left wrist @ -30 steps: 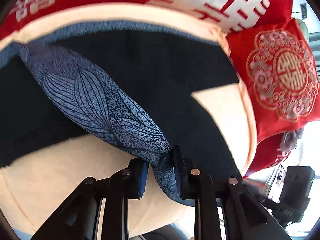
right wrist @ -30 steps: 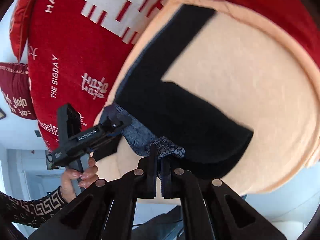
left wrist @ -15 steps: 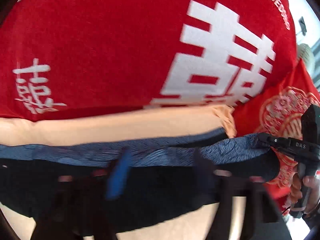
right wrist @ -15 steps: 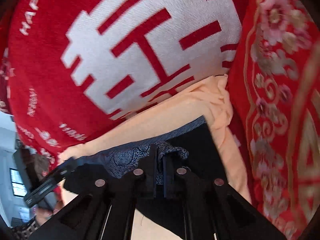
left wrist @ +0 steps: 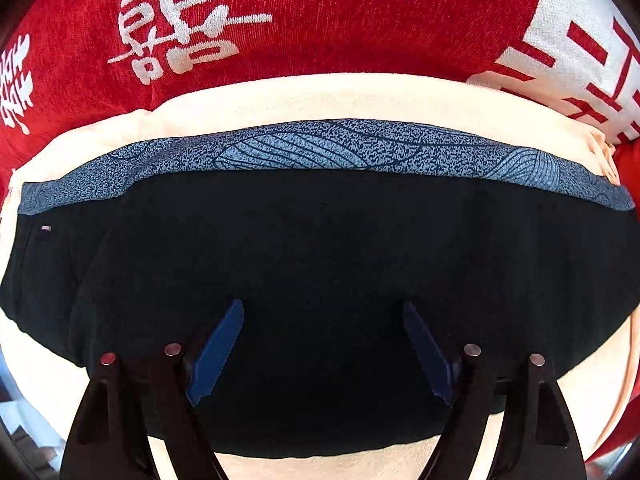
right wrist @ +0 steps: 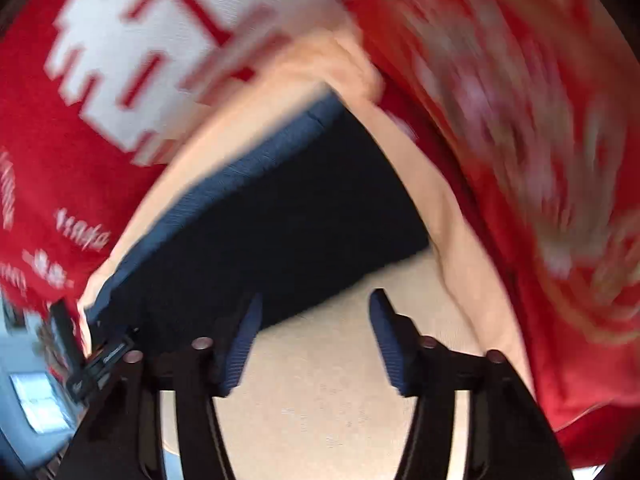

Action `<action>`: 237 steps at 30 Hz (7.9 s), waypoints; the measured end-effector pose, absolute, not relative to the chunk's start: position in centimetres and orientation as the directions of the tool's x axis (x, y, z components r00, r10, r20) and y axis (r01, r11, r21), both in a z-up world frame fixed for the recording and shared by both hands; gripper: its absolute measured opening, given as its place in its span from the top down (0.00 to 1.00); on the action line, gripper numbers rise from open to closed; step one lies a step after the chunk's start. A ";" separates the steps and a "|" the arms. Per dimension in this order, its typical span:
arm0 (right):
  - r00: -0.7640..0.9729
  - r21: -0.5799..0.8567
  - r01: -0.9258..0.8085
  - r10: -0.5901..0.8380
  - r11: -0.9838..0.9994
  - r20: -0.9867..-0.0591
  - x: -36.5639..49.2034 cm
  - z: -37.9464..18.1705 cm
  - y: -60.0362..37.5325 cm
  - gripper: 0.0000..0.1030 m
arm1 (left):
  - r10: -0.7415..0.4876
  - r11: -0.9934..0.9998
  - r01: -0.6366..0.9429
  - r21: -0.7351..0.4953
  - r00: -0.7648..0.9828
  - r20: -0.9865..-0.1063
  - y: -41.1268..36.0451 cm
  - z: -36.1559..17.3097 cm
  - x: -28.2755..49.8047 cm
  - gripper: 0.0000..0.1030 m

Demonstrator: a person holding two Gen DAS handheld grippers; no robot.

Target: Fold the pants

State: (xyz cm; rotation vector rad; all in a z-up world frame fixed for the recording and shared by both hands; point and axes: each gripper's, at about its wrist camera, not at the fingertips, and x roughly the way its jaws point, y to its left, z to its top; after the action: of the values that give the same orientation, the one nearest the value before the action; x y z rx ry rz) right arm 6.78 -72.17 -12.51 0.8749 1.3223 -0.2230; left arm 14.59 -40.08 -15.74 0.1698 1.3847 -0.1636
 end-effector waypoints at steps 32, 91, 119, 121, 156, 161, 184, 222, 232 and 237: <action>0.501 0.514 0.510 0.248 0.690 -0.829 10.7 -10.5 -73.8 0.87 | 0.055 0.972 0.211 0.105 0.231 -0.971 -42.2 -15.9 20.0 0.16; -0.119 0.408 -0.577 0.422 0.707 -0.899 41.8 -14.0 2.5 0.91 | -0.187 0.966 -0.114 -0.232 0.310 -0.932 12.3 -16.1 20.5 0.66; 0.173 0.620 0.388 0.607 0.681 -0.775 14.5 -13.2 -33.8 0.52 | -0.216 0.966 0.189 -0.176 0.219 -0.951 -8.8 -12.1 20.0 0.43; 0.199 0.648 0.406 0.630 0.645 -0.751 13.8 -14.6 -34.0 0.52 | -0.185 0.961 0.240 -0.137 0.191 -0.964 -11.6 -14.2 19.5 0.42; 0.280 0.775 0.386 0.737 0.499 -0.615 13.9 -15.9 -31.9 0.73 | -0.144 0.893 0.448 -0.046 0.188 -0.972 -13.1 -16.4 18.3 0.42; 0.327 0.795 0.442 0.751 0.415 -0.573 13.5 -17.6 -32.7 0.73 | -0.104 0.892 0.451 -0.002 0.203 -0.974 -13.6 -16.3 18.0 0.42; 0.470 0.693 0.606 0.528 0.389 -0.707 7.9 -16.6 -45.9 0.47 | -0.165 0.870 0.487 -0.084 0.126 -0.978 -19.8 -14.6 15.9 0.32; 0.358 0.226 0.537 0.023 0.813 -0.933 21.0 -15.4 -67.7 0.81 | -0.086 0.948 0.318 0.001 0.259 -0.962 -33.3 -18.3 27.1 0.06; 0.390 0.266 0.564 0.032 0.782 -0.920 12.6 -10.8 -68.9 0.72 | -0.085 0.946 0.324 0.000 0.248 -0.965 -37.2 -14.5 26.4 0.03; 0.368 0.242 0.632 -0.009 0.736 -0.930 8.9 -12.0 -72.0 0.85 | -0.098 0.889 0.458 0.002 0.193 -0.976 -43.6 -15.9 22.1 0.03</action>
State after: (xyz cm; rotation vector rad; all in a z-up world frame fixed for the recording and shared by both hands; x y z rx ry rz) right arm 8.86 -72.04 -12.03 0.6454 1.1325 -0.4502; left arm 22.06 -43.57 -15.92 0.3228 1.3256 -0.3994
